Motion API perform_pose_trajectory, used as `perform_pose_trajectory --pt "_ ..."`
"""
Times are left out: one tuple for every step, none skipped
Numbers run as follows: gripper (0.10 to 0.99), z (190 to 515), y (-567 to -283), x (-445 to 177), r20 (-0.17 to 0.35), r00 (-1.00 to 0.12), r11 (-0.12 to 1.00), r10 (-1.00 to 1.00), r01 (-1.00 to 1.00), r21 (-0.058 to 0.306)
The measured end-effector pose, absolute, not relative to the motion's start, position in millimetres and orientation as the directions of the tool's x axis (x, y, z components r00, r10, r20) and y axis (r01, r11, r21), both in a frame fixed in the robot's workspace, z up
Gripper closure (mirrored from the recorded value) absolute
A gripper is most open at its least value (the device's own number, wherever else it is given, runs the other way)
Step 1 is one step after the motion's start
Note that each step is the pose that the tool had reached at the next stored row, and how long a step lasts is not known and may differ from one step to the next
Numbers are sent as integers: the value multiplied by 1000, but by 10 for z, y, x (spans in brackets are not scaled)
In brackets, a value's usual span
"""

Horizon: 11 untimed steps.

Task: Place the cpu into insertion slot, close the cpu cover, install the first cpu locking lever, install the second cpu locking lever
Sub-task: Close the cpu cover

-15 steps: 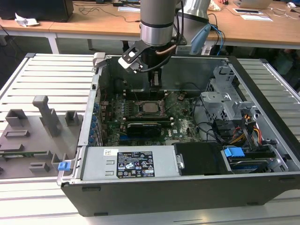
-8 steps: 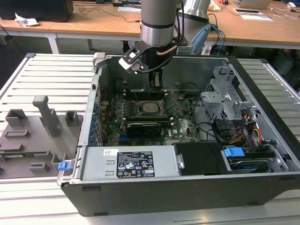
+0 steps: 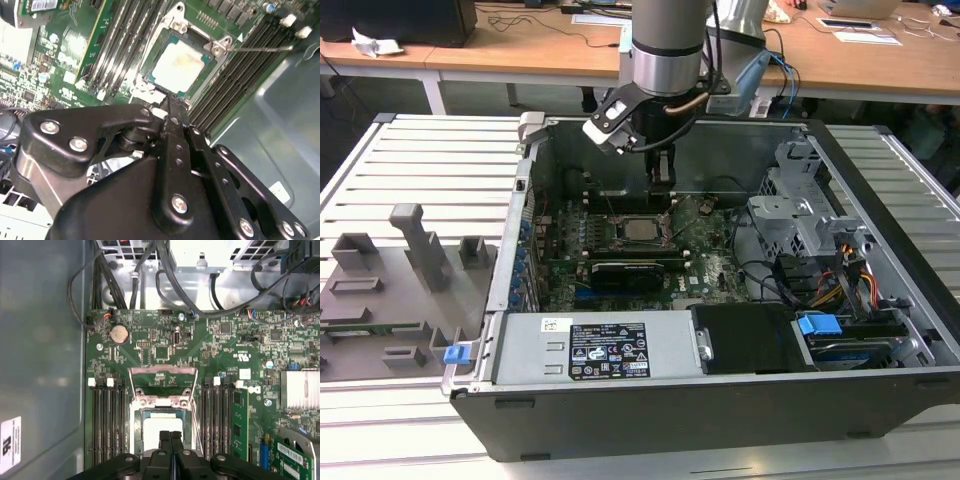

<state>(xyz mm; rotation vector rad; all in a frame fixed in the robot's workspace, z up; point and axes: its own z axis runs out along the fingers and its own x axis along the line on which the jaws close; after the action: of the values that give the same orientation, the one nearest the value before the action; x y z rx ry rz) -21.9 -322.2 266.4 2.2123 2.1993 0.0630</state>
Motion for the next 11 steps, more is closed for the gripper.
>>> perform_pose_trajectory --pt "980 2664 -3222 -184 13 6 -6 1000 999 43" --pt "980 2664 -3222 -89 13 6 -6 1000 999 41" --pt "980 2664 -3222 -35 13 5 -6 1000 999 40" --pt "980 2664 -3222 -8 13 6 -6 1000 999 39" --pt "980 2664 -3222 22 13 4 -5 1000 999 39" --pt "980 2664 -3222 45 13 1 -2 1000 999 38" --pt "980 2665 -3222 74 13 -5 4 1000 999 37" --pt "980 2665 -3222 96 13 -10 9 1000 999 37" --pt "980 2664 -3222 116 13 -14 14 1000 999 37" --pt "980 2664 -3221 146 14 -21 21 1000 999 36" --pt "980 2664 -3222 165 13 -26 25 1000 999 36"
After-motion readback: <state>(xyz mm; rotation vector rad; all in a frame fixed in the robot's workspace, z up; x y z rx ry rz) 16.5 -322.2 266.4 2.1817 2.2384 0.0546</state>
